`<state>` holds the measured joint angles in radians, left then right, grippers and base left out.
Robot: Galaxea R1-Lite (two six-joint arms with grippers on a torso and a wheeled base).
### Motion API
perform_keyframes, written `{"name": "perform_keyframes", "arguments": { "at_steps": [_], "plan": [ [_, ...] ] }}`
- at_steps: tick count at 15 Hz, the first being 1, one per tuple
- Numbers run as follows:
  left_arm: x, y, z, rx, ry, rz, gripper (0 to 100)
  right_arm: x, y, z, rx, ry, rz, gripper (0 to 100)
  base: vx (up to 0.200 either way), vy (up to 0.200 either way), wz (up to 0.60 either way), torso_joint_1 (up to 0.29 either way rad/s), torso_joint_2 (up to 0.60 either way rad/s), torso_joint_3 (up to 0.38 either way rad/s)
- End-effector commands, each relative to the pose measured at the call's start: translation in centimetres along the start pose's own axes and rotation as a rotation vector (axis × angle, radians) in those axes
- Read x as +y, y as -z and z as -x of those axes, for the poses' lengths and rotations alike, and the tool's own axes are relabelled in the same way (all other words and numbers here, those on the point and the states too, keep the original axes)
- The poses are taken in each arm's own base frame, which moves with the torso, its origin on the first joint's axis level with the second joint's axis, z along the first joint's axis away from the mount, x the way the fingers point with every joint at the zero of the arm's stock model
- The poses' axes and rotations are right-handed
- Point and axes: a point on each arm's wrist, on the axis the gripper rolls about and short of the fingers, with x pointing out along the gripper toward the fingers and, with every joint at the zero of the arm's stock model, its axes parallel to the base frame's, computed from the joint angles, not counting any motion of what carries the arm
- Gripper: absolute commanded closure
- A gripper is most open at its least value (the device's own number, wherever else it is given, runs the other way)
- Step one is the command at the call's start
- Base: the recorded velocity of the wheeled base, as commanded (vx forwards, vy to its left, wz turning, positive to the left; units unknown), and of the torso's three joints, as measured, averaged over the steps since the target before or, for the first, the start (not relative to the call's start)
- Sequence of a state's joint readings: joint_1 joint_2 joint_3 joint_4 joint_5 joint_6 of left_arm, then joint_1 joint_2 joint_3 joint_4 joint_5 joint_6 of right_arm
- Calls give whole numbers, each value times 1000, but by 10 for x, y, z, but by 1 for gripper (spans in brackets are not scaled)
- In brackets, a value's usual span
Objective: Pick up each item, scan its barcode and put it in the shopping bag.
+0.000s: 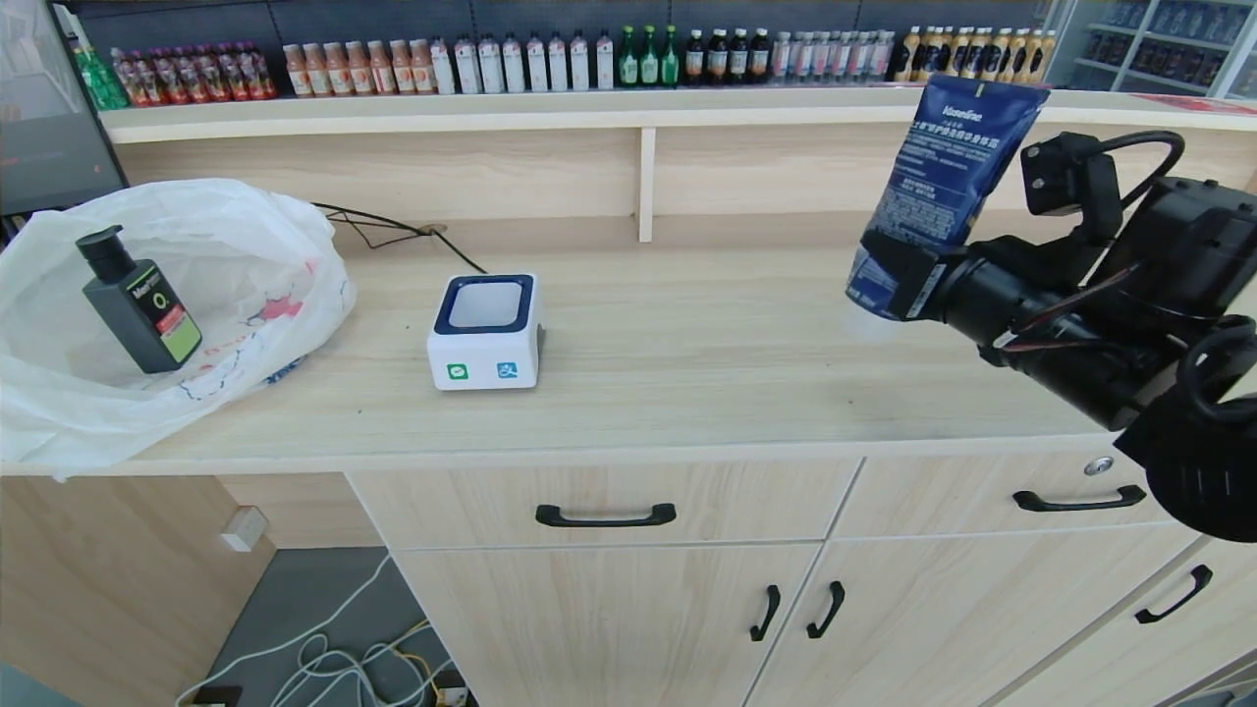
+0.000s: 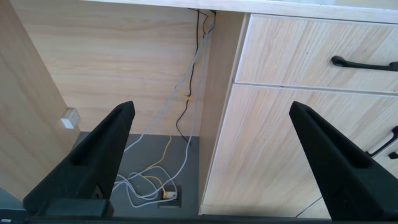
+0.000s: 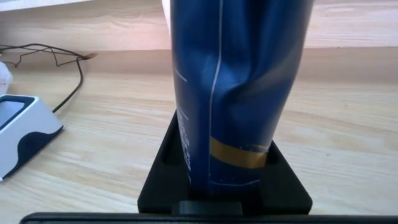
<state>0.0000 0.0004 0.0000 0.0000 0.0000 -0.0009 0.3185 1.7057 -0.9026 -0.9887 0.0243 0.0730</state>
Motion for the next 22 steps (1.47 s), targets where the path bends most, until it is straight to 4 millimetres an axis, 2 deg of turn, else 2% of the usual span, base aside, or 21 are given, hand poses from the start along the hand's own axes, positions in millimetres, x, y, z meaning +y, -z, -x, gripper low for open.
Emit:
{"name": "perform_keyframes", "arguments": {
  "at_steps": [1,3,6,7,8,9,10,14,16,18,22],
  "plan": [
    [0,0,0,0,0,1,0,2,-8,40,8,1,17,100,0,0,0,0,0,0],
    [0,0,0,0,0,1,0,3,-6,72,28,1,34,100,0,0,0,0,0,0],
    [0,0,0,0,0,1,0,23,-6,109,33,-94,27,100,0,0,0,0,0,0],
    [0,0,0,0,0,1,0,29,-4,127,35,-128,48,100,0,0,0,0,0,0],
    [0,0,0,0,0,1,0,32,-2,136,38,-153,68,100,0,0,0,0,0,0],
    [0,0,0,0,0,1,0,32,-2,136,38,-153,68,100,0,0,0,0,0,0],
    [0,0,0,0,0,1,0,39,0,148,39,-205,82,100,0,0,0,0,0,0],
    [0,0,0,0,2,1,0,50,3,147,45,-262,137,100,0,0,0,0,0,0],
    [0,0,0,0,0,1,0,64,3,151,37,-343,145,100,0,0,0,0,0,0],
    [0,0,0,0,0,1,0,72,0,151,25,-391,125,100,0,0,0,0,0,0],
    [0,0,0,0,2,1,0,83,3,152,75,-524,-30,100,0,0,0,0,0,0]
  ]
}}
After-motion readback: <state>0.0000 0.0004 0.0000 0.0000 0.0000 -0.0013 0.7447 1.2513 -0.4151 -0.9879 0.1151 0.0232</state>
